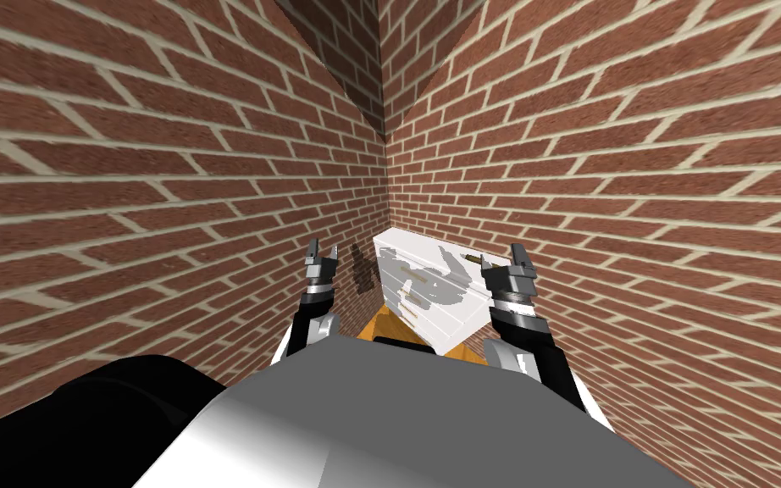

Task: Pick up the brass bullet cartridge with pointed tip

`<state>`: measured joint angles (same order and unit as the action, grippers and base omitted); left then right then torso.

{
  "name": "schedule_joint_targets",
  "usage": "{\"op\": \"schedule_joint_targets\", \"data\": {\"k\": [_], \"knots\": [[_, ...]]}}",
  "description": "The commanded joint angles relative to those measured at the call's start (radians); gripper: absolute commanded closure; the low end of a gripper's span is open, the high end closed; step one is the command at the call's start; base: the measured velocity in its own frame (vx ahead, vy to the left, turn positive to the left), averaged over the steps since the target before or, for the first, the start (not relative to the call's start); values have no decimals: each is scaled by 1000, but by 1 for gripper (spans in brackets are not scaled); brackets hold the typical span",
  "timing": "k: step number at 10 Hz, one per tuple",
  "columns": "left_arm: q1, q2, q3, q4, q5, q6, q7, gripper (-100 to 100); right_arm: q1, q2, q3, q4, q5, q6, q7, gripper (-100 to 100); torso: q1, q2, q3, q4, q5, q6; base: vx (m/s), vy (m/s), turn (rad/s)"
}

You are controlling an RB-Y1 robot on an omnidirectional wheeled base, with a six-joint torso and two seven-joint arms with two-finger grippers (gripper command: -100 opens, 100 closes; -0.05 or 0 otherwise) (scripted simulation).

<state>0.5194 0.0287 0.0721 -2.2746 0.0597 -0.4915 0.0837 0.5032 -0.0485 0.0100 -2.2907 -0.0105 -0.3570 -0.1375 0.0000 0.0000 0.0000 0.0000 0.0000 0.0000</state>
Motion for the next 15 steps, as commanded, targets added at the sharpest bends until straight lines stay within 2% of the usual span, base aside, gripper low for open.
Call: {"op": "schedule_joint_targets", "data": {"k": [1, 3, 4, 5, 9, 14, 15], "knots": [[0, 0, 0, 0, 0, 0, 0, 0, -1, -49, 1, 14, -6, -7, -6, -100, 0, 0, 0, 0, 0, 0, -33, 23, 12], [0, 0, 0, 0, 0, 0, 0, 0, -1, -108, 1, 34, -12, -19, -14, -100, 1, 4, 2, 1, 0, 0, -76, 24, 2], [0, 0, 0, 0, 0, 0, 0, 0, -1, -116, 1, 34, -12, -19, -14, -100, 1, 5, 3, 1, 0, 0, -64, 19, -1], [0, 0, 0, 0, 0, 0, 0, 0, 0, -156, 1, 48, -15, -27, -19, -100, 1, 5, 3, 1, 0, 0, -55, 24, -1], [0, 0, 0, 0, 0, 0, 0, 0, 3, -258, -1, 82, -20, -45, -30, -100, 1, 4, 2, 1, 0, 0, -53, 23, -3], [0, 0, 0, 0, 0, 0, 0, 0, 13, -410, -7, 146, -23, -82, -47, -100, 1, 3, 2, 1, 0, 0, -46, 17, -5], [0, 0, 0, 0, 0, 0, 0, 0, 13, -440, -7, 146, -23, -82, -47, -100, 1, 3, 2, 1, 0, 0, -43, 22, -6]]}}
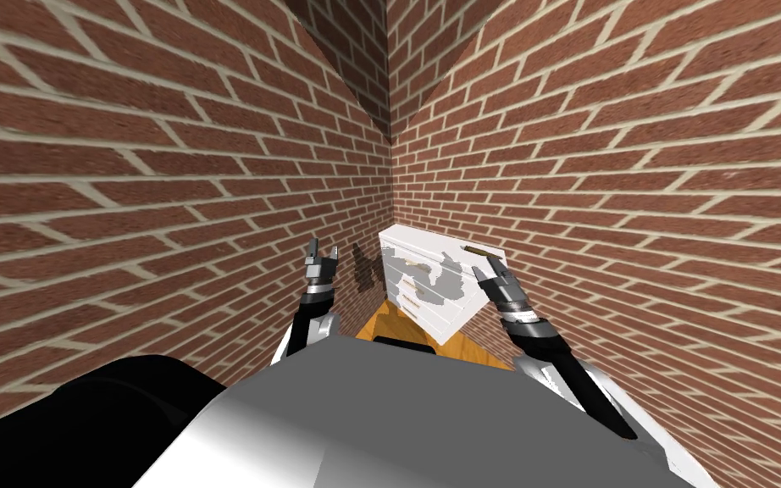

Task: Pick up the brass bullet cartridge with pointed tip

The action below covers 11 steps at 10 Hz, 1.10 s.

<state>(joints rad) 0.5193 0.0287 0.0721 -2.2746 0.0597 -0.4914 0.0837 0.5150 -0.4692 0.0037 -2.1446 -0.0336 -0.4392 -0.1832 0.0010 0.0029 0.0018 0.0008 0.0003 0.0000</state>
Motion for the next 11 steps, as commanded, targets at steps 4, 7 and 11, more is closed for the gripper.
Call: {"op": "schedule_joint_targets", "data": {"k": [4, 7, 11], "knots": [[0, 0, 0, 0, 0, 0, 0, 0, 10, -134, -8, 52, 1, -28, -13, -100, 0, -1, -1, 0, 0, 0, -34, 16, -7], [0, 0, 0, 0, 0, 0, 0, 0, 15, -224, -13, 80, 3, -44, -18, -100, 0, 0, 0, 0, 0, 0, -45, 23, -11], [0, 0, 0, 0, 0, 0, 0, 0, 22, -319, -18, 109, 6, -60, -23, -100, 0, -1, -1, 0, 0, 0, -20, 16, -7]]}}
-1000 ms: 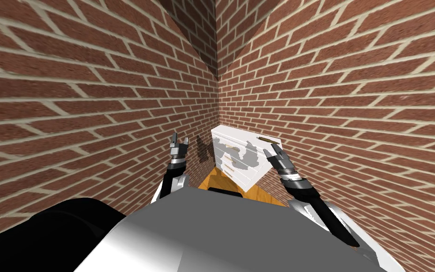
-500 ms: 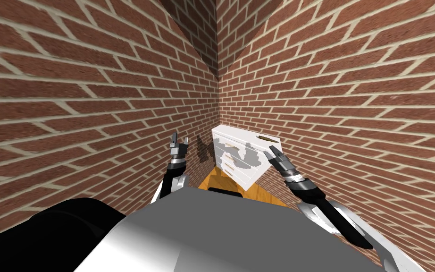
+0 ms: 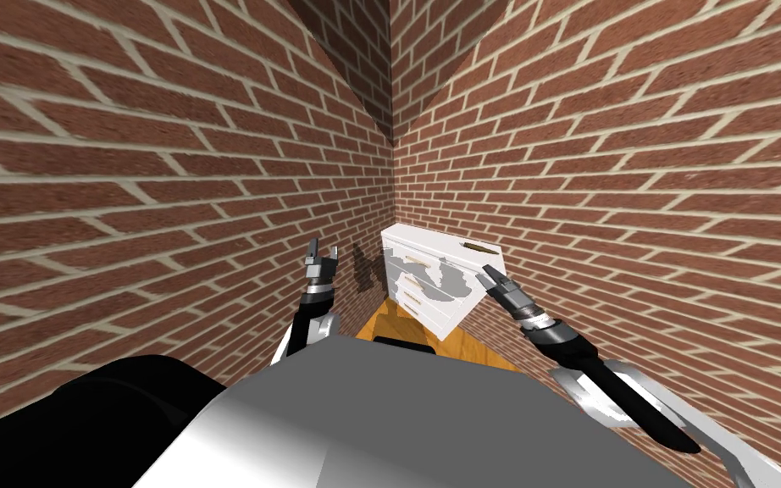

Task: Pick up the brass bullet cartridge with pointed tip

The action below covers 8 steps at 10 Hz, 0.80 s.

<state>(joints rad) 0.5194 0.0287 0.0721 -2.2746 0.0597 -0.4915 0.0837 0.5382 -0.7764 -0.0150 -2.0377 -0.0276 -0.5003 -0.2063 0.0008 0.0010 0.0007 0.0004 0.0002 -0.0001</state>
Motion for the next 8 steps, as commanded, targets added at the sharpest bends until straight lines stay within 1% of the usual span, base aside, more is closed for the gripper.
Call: {"op": "schedule_joint_targets", "data": {"k": [1, 2, 3, 5, 6, 7, 8], "knots": [[0, 0, 0, 0, 0, 0, 0, 0, 5, -50, -6, 32, 5, -16, -5, -100, 0, 0, 0, 0, 0, 0, -31, 27, -17], [0, 0, 0, 0, 0, 0, 0, 0, 5, -80, -6, 32, 5, -16, -5, -100, 1, 1, 0, 0, 0, 0, -30, 22, -15], [0, 0, 0, 0, 0, 0, 0, 0, 13, -112, -13, 64, 11, -34, -9, -100, 0, 1, 0, 0, 0, 0, -31, 25, -19], [0, 0, 0, 0, 0, 0, 0, 0, 13, -168, -13, 64, 11, -34, -9, -100, 1, 1, 0, 0, 0, 0, -19, 18, -8], [0, 0, 0, 0, 0, 0, 0, 0, 22, -201, -21, 97, 19, -52, -13, -100, 0, 0, 0, 0, 0, 0, -17, 14, -24], [0, 0, 0, 0, 0, 0, 0, 0, 22, -232, -21, 97, 19, -52, -13, -100, 0, 0, 0, 0, 0, 0, -18, 19, -18], [0, 0, 0, 0, 0, 0, 0, 0, 22, -248, -21, 97, 19, -52, -13, -100, 0, 0, 0, 0, 0, 0, -9, 11, 0]]}}
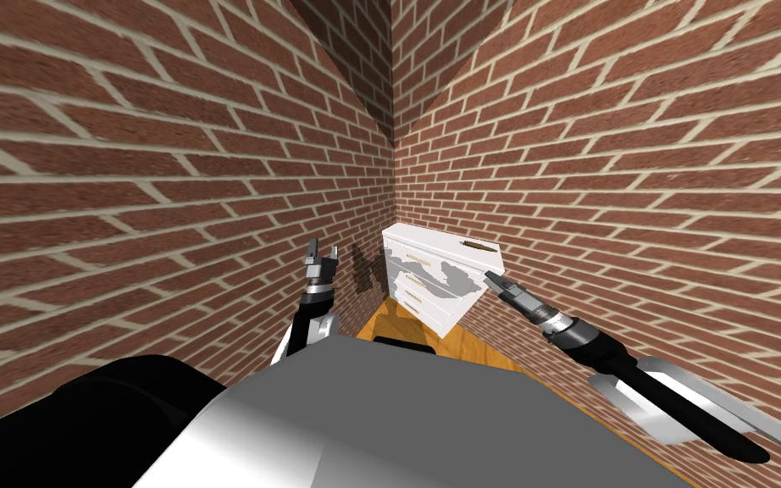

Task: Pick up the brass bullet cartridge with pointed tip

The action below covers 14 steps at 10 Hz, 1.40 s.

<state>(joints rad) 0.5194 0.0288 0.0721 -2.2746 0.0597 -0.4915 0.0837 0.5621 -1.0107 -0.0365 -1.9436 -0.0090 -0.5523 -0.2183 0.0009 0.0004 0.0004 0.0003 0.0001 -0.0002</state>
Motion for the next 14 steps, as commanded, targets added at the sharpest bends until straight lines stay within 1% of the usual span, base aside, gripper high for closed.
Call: {"op": "schedule_joint_targets", "data": {"k": [1, 2, 3, 4, 5, 6, 7, 8, 9, 10, 11, 12, 13, 14], "knots": [[0, 0, 0, 0, 0, 0, 0, 0, 9, -50, -9, 37, 10, -19, -4, -100, 0, 0, 0, 0, 0, 0, -13, 21, -27], [0, 0, 0, 0, 0, 0, 0, 0, 9, -79, -9, 37, 10, -19, -4, -100, 0, 0, 0, 0, 0, 0, -12, 20, -22], [0, 0, 0, 0, 0, 0, 0, 0, 9, -94, -9, 37, 10, -19, -4, -100, 0, 0, 0, 0, 0, 0, -5, 8, 1], [0, 0, 0, 0, 0, 0, 0, 0, 20, -131, -19, 72, 21, -39, -6, -100, 0, 0, 0, 0, 0, 0, -7, 17, -30], [0, 0, 0, 0, 0, 0, 0, 0, 20, -159, -19, 72, 21, -39, -6, -100, 0, 0, 0, 0, 0, 0, -7, 22, -26], [0, 0, 0, 0, 0, 0, 0, 0, 20, -176, -19, 72, 21, -39, -6, -100, 1, 0, 0, 0, 0, 0, -3, 12, 3], [0, 0, 0, 0, 0, 0, 0, 0, 32, -212, -30, 108, 35, -59, -7, -100, 0, -1, 0, 0, 0, 0, -2, 18, -37], [0, 0, 0, 0, 0, 0, 0, 0, 32, -244, -30, 108, 35, -59, -7, -100, 0, -1, 0, 0, 0, 0, -1, 19, -25], [0, 0, 0, 0, 0, 0, 0, 0, 32, -259, -30, 108, 35, -59, -7, -100, 0, -1, 0, 0, 0, 0, 1, 11, 7], [0, 0, 0, 0, 0, 0, 0, 0, 45, -296, -42, 145, 50, -79, -7, -100, 0, -1, -1, 0, 0, 0, 9, 21, -29], [0, 0, 0, 0, 0, 0, 0, 0, 45, -326, -42, 145, 50, -79, -7, -100, 1, -1, -1, 0, 0, 0, 8, 23, -27], [0, 0, 0, 0, 0, 0, 0, 0, 45, -342, -42, 145, 50, -79, -7, -100, 1, -1, -1, 0, 0, 0, 3, 12, -2], [0, 0, 0, 0, 0, 0, 0, 0, 60, -379, -55, 183, 67, -100, -6, -100, 0, -1, -1, 0, 0, 0, 10, 18, -37], [0, 0, 0, 0, 0, 0, 0, 0, 60, -411, -55, 183, 67, -100, -6, -100, 0, -2, -1, 0, 0, 0, 17, 24, -27]]}}
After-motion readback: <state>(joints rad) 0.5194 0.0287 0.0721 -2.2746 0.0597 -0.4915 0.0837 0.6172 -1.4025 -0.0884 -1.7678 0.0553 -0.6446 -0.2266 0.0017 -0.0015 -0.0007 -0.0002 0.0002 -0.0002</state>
